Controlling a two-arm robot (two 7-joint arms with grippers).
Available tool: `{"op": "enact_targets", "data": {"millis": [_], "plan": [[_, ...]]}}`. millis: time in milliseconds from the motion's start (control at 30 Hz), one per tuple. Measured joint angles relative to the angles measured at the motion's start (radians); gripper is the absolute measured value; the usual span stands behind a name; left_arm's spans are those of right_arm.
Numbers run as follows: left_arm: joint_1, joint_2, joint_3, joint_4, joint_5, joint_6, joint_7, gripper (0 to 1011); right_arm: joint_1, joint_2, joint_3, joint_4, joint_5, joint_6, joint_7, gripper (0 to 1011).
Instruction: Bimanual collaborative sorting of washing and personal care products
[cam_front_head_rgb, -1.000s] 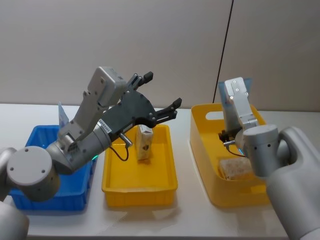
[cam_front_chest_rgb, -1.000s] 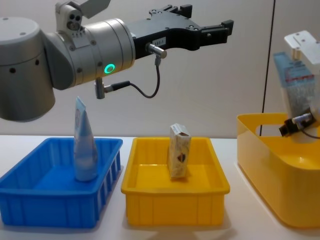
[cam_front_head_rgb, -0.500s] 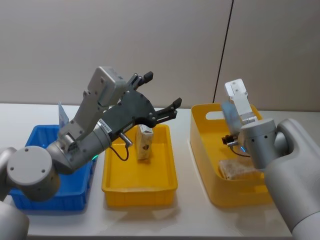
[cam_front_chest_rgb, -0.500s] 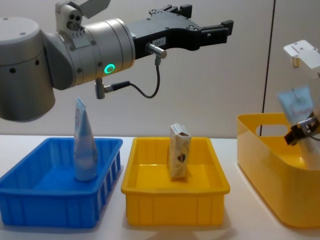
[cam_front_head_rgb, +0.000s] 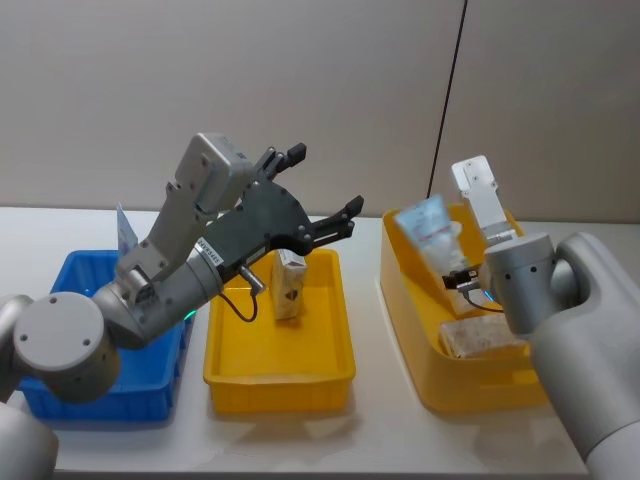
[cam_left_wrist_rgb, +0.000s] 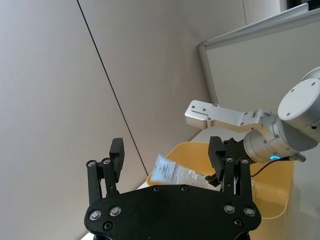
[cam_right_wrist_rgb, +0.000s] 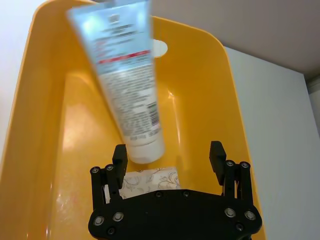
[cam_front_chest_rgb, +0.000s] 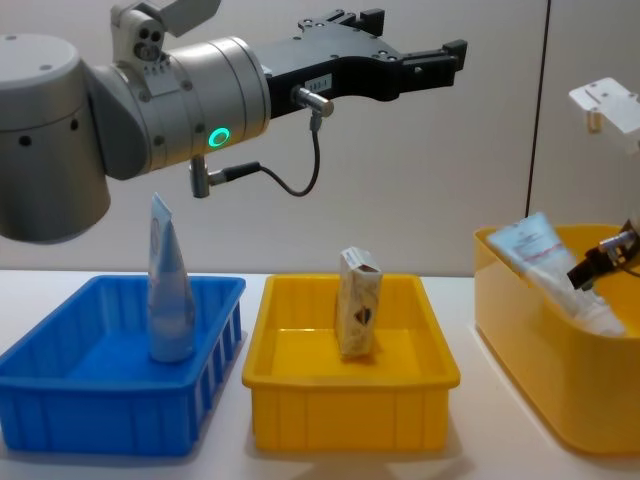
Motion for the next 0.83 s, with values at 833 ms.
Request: {"op": "enact_targets", "data": {"millis": [833], "plan": [[0.000,0.000,0.000,0.000,0.000,0.000,0.000,1001,-0.039,0.007,0.012,-0.085,-0.007,0.002,0.007,1004]]}}
